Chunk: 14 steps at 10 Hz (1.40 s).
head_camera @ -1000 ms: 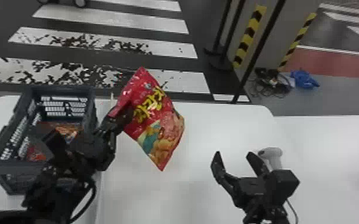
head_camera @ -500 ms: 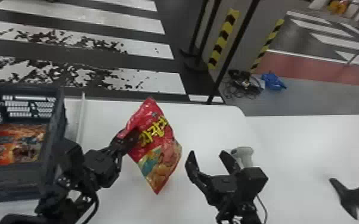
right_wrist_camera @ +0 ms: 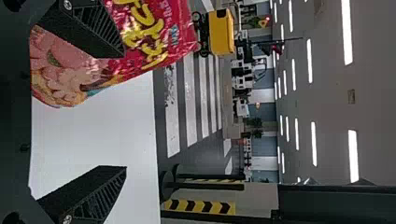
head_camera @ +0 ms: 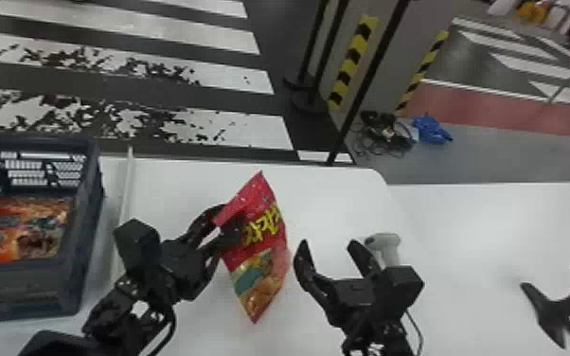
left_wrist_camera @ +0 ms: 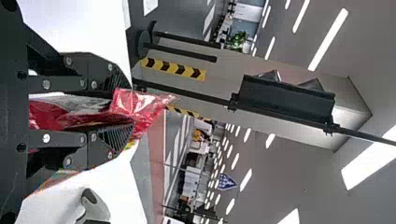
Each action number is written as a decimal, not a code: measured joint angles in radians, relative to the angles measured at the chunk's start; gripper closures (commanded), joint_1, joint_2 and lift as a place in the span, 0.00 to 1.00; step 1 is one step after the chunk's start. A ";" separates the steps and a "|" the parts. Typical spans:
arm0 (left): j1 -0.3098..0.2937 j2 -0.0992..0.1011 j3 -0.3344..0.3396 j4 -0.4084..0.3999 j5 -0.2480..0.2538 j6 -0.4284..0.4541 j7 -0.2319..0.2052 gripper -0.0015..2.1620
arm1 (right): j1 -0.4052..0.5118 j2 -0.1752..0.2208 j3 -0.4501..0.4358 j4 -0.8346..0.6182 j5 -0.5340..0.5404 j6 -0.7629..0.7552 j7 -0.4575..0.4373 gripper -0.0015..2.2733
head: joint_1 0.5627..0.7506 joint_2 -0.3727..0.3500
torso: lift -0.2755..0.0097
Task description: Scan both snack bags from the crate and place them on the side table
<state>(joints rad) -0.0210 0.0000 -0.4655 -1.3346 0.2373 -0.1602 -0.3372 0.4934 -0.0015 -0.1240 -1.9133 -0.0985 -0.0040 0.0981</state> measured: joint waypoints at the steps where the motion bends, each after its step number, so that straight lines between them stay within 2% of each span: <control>1: 0.005 0.000 0.003 -0.005 0.000 0.000 0.008 0.01 | -0.001 0.000 0.000 0.001 -0.001 0.000 0.000 0.03 | 0.70 0.03 | 0.62; 3: 0.016 0.000 0.013 -0.014 -0.006 -0.002 0.019 0.01 | -0.003 0.000 0.000 0.003 -0.002 -0.001 0.000 0.03 | 0.70 0.03 | 0.62; 5: 0.037 0.010 0.023 -0.068 -0.032 -0.003 0.060 0.01 | -0.003 0.000 0.000 0.004 -0.003 -0.001 0.001 0.03 | 0.70 0.03 | 0.62; 6: 0.067 0.027 0.034 -0.135 -0.085 -0.003 0.117 0.01 | -0.003 0.000 0.000 0.004 -0.003 0.006 0.003 0.03 | 0.70 0.03 | 0.62; 7: 0.106 0.041 0.058 -0.218 -0.151 -0.002 0.147 0.01 | -0.003 0.000 0.000 0.004 -0.003 0.020 0.007 0.03 | 0.70 0.03 | 0.62; 8: 0.145 0.057 0.095 -0.294 -0.178 -0.001 0.155 0.01 | -0.004 0.000 -0.001 0.003 -0.008 0.033 0.013 0.03 | 0.70 0.06 | 0.62; 10: 0.235 0.091 0.189 -0.448 -0.192 0.001 0.184 0.01 | -0.013 0.000 -0.008 0.000 -0.054 0.078 0.041 0.03 | 0.70 0.16 | 0.62; 12: 0.311 0.101 0.295 -0.536 -0.187 0.010 0.187 0.01 | -0.020 0.000 -0.020 -0.006 -0.095 0.163 0.090 0.03 | 0.70 0.25 | 0.62; 14: 0.379 0.101 0.390 -0.583 -0.174 0.012 0.194 0.01 | -0.053 0.000 -0.059 -0.019 -0.157 0.347 0.139 0.03 | 0.70 0.34 | 0.62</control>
<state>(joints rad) 0.3585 0.1012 -0.0760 -1.9179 0.0633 -0.1480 -0.1430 0.4400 -0.0015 -0.1834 -1.9325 -0.2559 0.3431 0.2374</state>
